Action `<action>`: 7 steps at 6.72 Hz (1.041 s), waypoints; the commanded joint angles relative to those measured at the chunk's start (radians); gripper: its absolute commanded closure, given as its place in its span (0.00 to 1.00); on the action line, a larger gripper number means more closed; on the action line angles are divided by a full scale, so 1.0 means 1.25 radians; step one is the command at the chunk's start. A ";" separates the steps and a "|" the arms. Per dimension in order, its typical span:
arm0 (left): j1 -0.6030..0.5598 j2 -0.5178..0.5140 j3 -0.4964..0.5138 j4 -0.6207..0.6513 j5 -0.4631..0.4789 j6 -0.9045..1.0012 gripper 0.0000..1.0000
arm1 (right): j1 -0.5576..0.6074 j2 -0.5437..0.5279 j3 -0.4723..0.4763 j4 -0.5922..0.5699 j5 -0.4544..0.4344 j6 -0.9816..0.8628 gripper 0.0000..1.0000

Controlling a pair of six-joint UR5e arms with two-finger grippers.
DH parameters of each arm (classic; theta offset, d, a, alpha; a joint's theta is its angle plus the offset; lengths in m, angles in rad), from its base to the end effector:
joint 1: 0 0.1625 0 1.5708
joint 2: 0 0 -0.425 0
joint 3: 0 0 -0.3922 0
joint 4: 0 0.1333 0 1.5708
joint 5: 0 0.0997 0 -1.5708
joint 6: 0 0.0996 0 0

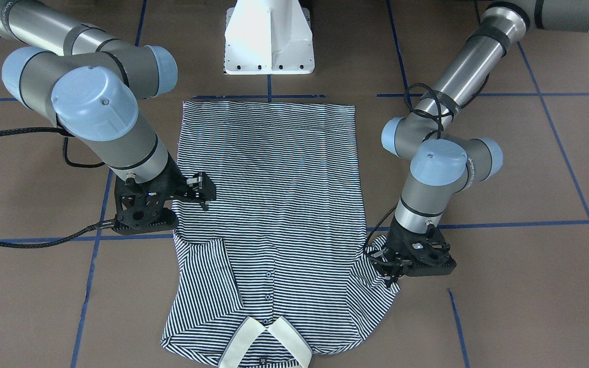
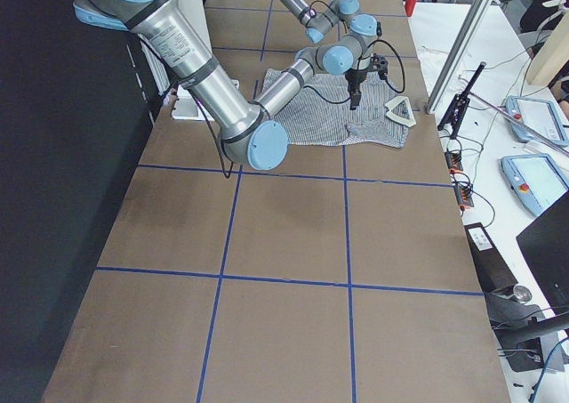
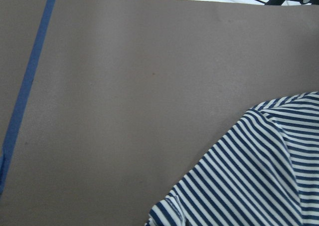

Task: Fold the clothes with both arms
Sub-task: 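Grasp the sleeve nearest the left gripper and fold it onto the body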

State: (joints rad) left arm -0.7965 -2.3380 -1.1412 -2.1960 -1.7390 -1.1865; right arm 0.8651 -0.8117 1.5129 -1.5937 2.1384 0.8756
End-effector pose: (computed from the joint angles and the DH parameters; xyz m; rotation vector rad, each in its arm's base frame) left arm 0.4778 -0.6553 0.3128 0.4075 0.8875 -0.2981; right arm -0.4079 -0.6017 0.2206 0.0762 -0.8512 -0.0330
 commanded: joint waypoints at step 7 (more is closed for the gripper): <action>0.069 -0.191 0.179 -0.097 0.093 -0.244 0.00 | 0.005 -0.013 0.007 0.002 0.001 -0.001 0.00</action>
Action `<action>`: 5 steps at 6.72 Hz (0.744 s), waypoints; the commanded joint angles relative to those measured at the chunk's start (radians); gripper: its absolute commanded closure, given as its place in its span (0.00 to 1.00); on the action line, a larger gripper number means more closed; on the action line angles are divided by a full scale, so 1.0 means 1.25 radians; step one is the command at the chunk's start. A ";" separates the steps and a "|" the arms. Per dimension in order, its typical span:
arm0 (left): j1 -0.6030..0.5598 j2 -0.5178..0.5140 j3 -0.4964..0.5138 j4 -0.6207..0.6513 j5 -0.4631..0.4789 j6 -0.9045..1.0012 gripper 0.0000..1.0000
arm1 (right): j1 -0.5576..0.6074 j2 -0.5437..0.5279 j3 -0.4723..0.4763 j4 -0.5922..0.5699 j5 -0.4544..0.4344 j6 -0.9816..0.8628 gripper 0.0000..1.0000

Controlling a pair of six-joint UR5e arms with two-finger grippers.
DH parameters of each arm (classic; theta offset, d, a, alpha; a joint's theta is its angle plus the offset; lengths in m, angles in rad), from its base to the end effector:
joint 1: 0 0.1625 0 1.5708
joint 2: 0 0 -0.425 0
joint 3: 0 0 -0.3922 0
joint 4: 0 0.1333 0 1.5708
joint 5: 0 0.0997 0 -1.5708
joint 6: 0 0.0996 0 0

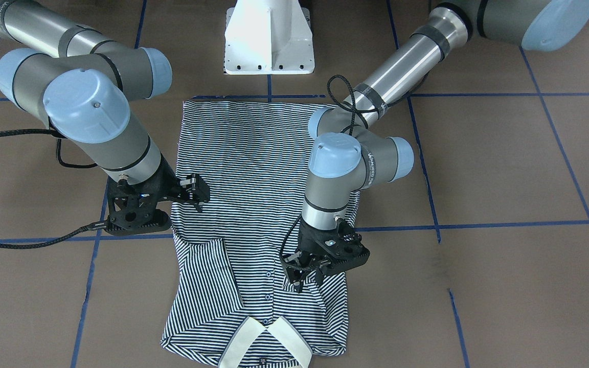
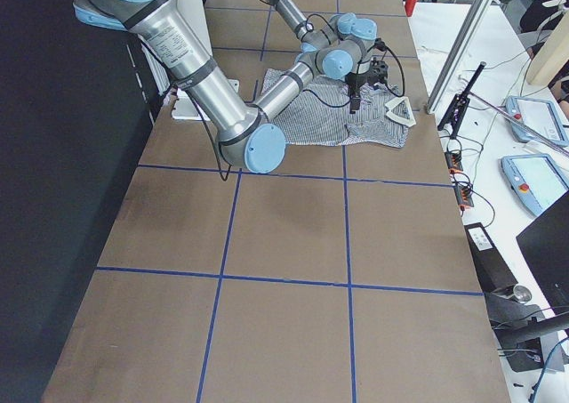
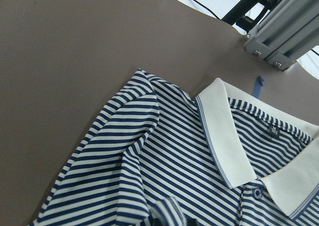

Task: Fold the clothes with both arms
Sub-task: 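Grasp the sleeve nearest the left gripper and fold it onto the body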

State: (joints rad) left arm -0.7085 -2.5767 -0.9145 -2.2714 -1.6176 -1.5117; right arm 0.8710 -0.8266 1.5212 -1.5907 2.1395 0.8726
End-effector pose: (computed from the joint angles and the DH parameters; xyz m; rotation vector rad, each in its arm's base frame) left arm 0.5719 -0.6595 0.2187 0.3592 1.0044 -0.5632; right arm -0.4025 -0.6017 0.2274 0.0766 -0.8492 -0.0296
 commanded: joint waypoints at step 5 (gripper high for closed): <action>0.007 0.008 0.048 -0.053 -0.008 0.069 0.00 | 0.003 -0.031 0.000 0.055 0.004 0.008 0.00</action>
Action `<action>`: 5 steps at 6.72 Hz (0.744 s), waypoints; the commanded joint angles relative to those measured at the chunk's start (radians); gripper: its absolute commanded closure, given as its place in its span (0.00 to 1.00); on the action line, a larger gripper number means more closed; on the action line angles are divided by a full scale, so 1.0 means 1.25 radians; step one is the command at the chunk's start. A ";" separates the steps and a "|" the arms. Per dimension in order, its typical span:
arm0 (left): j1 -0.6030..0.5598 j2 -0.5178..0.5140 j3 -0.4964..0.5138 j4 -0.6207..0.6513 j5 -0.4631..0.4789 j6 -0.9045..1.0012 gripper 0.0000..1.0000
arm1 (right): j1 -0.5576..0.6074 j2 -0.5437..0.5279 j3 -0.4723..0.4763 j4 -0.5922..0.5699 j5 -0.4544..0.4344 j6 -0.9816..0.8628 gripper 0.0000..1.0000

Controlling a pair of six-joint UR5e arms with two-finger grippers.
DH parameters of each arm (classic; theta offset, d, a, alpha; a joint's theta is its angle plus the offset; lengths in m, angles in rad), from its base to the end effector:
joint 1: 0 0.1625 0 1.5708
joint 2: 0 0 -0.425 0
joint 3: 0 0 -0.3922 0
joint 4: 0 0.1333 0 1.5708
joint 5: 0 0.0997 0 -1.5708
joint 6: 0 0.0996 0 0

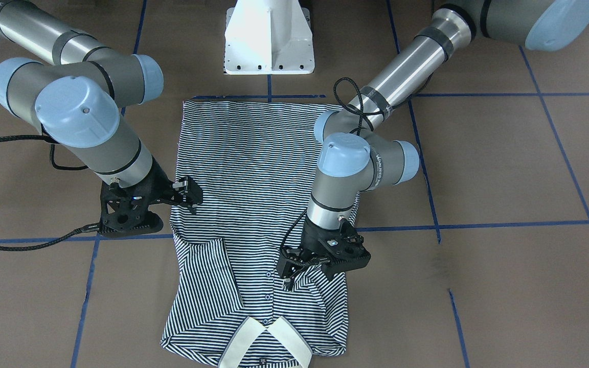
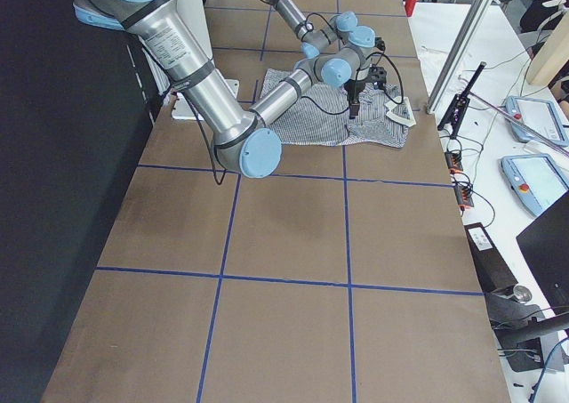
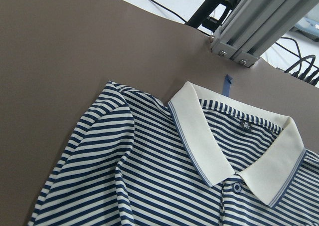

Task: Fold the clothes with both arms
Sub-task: 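Grasp the sleeve nearest the left gripper and fold it onto the body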

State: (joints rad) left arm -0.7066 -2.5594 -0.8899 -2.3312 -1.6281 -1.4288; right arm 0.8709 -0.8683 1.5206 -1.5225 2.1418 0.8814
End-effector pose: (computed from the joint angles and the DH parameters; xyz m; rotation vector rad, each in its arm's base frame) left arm 0.5742 -0.6580 0.2379 0.3967 1.0052 -0.4787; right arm -0.4008 -0.5993 0.2486 0.0900 -0.8675 -0.0301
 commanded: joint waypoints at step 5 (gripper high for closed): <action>0.029 -0.101 0.224 -0.234 -0.009 0.001 0.00 | 0.039 0.003 0.006 -0.007 0.024 -0.002 0.00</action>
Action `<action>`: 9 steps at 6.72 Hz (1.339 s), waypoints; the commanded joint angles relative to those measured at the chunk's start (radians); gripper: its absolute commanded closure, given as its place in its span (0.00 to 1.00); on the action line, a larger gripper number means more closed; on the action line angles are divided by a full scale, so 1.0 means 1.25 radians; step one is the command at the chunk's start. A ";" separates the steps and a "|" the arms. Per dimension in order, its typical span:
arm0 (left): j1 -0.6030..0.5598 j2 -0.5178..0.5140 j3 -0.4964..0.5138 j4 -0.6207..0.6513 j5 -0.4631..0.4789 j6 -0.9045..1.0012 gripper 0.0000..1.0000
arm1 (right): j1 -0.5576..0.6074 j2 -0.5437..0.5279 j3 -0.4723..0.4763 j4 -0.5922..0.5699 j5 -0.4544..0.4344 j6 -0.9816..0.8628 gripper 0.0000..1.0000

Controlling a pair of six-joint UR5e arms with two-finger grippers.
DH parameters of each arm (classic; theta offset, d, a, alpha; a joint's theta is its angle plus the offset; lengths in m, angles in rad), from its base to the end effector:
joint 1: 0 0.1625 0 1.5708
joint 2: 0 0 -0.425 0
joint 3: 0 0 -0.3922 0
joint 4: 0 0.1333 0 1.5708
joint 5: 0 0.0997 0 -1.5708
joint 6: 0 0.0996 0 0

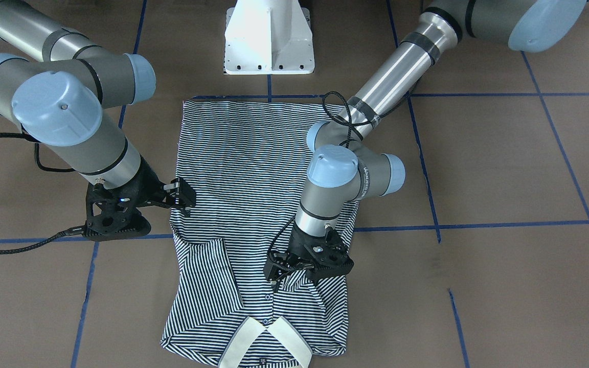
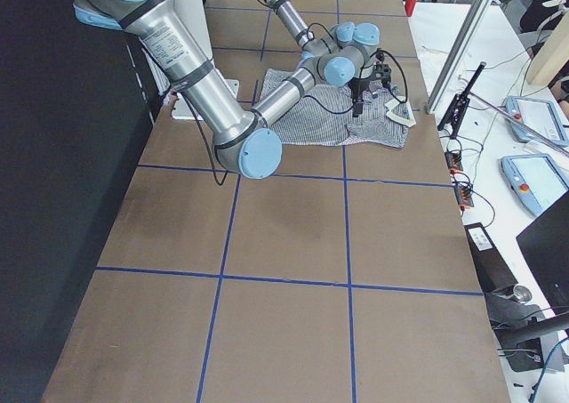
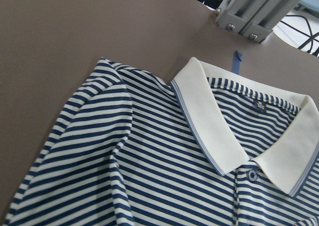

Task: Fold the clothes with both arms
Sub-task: 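Release the sleeve and move both grippers toward the shirt hem corners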

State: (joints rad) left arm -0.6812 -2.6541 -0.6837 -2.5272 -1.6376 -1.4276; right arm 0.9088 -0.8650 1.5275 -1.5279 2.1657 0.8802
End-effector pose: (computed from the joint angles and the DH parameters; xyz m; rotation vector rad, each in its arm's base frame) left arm 0.6128 -0.6598 0.2344 0.4111 1.0893 -0.4380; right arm -0.3780 -0.6110 0.2429 0.0934 -0.8836 -0.0061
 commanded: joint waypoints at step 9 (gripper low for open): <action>-0.081 0.321 -0.550 0.288 -0.250 0.148 0.00 | -0.073 -0.222 0.293 0.006 -0.002 0.210 0.00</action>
State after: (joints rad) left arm -0.7770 -2.4192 -1.1282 -2.2856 -1.9330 -1.3042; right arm 0.8969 -1.0476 1.7731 -1.5264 2.2059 1.0156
